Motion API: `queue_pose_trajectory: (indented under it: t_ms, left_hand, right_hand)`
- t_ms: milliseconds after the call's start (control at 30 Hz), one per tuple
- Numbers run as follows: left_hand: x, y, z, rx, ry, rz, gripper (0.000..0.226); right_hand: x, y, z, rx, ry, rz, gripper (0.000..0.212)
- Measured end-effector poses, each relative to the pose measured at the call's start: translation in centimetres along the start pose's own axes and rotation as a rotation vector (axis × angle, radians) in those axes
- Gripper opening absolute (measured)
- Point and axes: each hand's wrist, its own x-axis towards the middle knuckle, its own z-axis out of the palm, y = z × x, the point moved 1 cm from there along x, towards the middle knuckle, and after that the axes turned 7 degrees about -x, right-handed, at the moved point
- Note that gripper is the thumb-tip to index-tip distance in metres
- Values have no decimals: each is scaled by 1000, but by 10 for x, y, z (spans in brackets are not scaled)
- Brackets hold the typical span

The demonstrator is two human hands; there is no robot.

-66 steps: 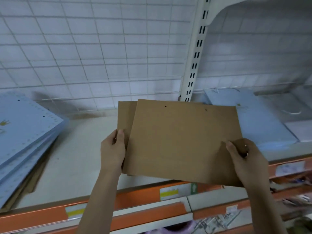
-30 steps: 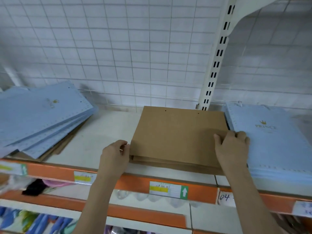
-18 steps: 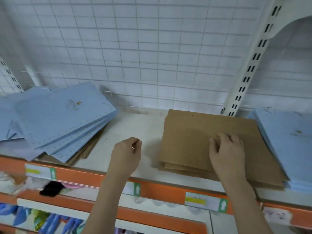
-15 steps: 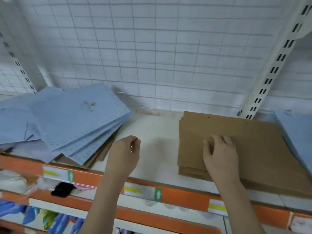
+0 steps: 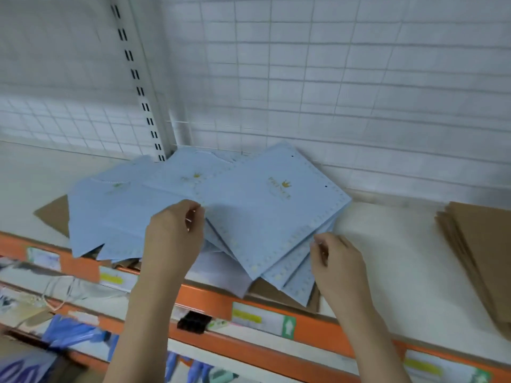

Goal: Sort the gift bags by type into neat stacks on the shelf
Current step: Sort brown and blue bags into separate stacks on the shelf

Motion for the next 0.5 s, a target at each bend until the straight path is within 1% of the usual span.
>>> queue_pose_trajectory:
  t_ms: [100,167,233,300,367,433,500]
  left_hand:
    - [23,-12,6,-16,11,60,16]
    - [40,-10,18,-15,-13,75,22]
    - [56,-5,32,71,-112,45,41]
    - [67,-1,43,252,-221,4,63]
    - [74,2,49,388,-284,-5,80]
    - [76,2,52,408,-328,-24,86]
    - [76,0,52,369,-342,-58,87]
  right_hand:
    - [-1,-4,4,-6,11,51,14]
    - [-2,-3,4,0,33,96,15]
    - [-3,0,5,-17,48,134,16]
    - [-3,2,4,-27,64,164,15]
    - [-3,3,4,-33,70,194,13]
    - [-2,3,4,-49,68,214,13]
    - [-1,3,5,-61,66,224,13]
